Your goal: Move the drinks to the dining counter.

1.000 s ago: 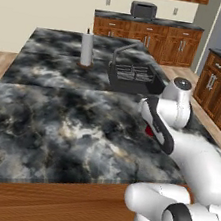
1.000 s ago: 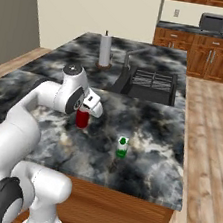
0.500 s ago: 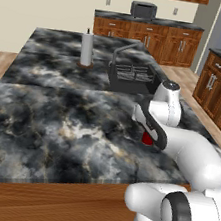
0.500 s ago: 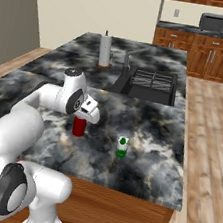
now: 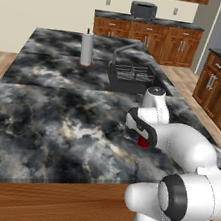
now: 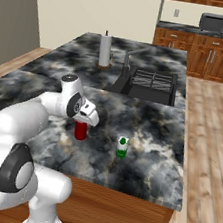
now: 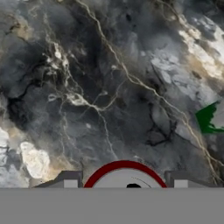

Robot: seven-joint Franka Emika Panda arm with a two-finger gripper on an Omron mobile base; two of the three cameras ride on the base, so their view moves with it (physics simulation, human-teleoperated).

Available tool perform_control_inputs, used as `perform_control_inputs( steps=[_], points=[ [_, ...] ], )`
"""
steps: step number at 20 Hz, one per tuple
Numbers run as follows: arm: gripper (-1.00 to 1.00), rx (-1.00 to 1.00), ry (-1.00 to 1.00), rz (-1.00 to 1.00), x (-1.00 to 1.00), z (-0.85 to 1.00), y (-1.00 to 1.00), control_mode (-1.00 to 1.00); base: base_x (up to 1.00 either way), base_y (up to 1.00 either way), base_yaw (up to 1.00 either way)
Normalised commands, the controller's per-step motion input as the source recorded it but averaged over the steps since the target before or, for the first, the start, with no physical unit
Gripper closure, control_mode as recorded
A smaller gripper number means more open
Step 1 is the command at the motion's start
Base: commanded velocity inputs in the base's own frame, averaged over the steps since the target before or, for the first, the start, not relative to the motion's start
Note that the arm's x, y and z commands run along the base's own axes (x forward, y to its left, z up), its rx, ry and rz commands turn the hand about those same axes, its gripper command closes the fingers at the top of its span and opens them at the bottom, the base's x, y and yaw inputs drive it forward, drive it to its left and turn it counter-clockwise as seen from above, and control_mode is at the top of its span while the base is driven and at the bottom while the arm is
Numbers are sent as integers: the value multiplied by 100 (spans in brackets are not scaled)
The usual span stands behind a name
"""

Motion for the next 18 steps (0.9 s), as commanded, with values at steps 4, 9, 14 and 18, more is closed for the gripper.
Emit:
perform_control_inputs(
  steps=[4,9,14,18],
  points=[
    [100,-5,0,0,28,-25,0,-100,0,0,0],
    [100,-1,0,0,18,-21,0,-100,0,0,0],
    [100,0,0,0,17,-20,0,-100,0,0,0],
    [100,0,-6,0,4,-24,0,-100,0,0,0]
  ],
)
